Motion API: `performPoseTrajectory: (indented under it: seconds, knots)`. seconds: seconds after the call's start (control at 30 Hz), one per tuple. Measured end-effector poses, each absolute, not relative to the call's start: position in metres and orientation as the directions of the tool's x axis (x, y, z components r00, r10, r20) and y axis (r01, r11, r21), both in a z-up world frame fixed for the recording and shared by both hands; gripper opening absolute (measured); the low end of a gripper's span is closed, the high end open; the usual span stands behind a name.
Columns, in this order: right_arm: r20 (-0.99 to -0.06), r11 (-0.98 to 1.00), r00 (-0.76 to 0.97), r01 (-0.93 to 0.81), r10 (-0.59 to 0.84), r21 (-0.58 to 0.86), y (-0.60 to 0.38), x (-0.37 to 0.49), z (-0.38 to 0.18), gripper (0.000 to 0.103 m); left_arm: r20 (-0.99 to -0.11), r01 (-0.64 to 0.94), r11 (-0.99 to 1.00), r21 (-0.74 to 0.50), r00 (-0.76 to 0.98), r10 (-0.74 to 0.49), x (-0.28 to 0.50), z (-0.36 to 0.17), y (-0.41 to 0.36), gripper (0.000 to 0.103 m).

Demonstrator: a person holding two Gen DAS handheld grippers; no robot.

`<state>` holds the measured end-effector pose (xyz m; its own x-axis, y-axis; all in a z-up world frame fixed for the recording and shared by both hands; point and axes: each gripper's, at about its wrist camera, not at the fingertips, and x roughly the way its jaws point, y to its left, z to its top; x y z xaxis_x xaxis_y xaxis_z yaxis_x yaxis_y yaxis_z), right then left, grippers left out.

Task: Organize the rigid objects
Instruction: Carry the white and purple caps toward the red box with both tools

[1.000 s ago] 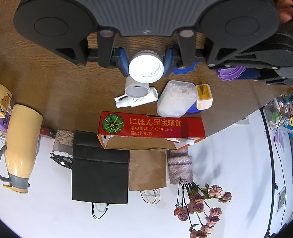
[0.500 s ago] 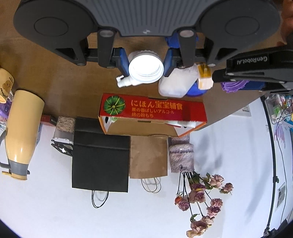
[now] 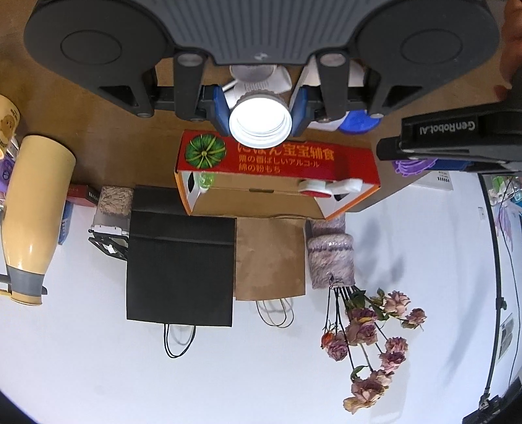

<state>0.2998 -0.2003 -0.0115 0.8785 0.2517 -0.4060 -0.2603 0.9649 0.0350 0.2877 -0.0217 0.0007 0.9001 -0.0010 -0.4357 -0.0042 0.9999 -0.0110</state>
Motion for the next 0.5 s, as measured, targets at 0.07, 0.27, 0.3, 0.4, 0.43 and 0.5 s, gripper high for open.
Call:
performPoseTrajectory:
  seconds: [0.07, 0.27, 0.3, 0.4, 0.43, 0.5]
  knots:
    - [-0.404, 0.965, 0.879, -0.259, 0.252, 0.04, -0.2, 0.306, -0.011, 0.039, -0.43, -0.003, 1.0, -0.017, 0.903, -0.004, 0.296, 0.004, -0.022, 0.055]
    - [-0.398, 0.966, 0.882, -0.252, 0.251, 0.049, -0.197, 0.33, -0.007, 0.039, -0.413, -0.012, 1.0, -0.024, 0.911, 0.001, 0.321, 0.012, -0.023, 0.055]
    - [-0.397, 0.967, 0.883, -0.251, 0.249, 0.049, -0.197, 0.334, -0.006, 0.039, -0.411, -0.015, 1.0, -0.026, 0.912, 0.002, 0.325, 0.013, -0.023, 0.055]
    - [-0.393, 0.967, 0.886, -0.248, 0.247, 0.047, -0.196, 0.346, -0.003, 0.039, -0.405, -0.021, 0.999, -0.033, 0.914, 0.006, 0.339, 0.016, -0.022, 0.055]
    - [-0.392, 0.968, 0.886, -0.248, 0.246, 0.048, -0.196, 0.349, -0.003, 0.039, -0.405, -0.024, 0.999, -0.035, 0.914, 0.007, 0.343, 0.016, -0.022, 0.055]
    - [-0.391, 0.968, 0.887, -0.248, 0.246, 0.047, -0.196, 0.358, -0.001, 0.039, -0.407, -0.03, 0.999, -0.041, 0.913, 0.011, 0.352, 0.016, -0.022, 0.055]
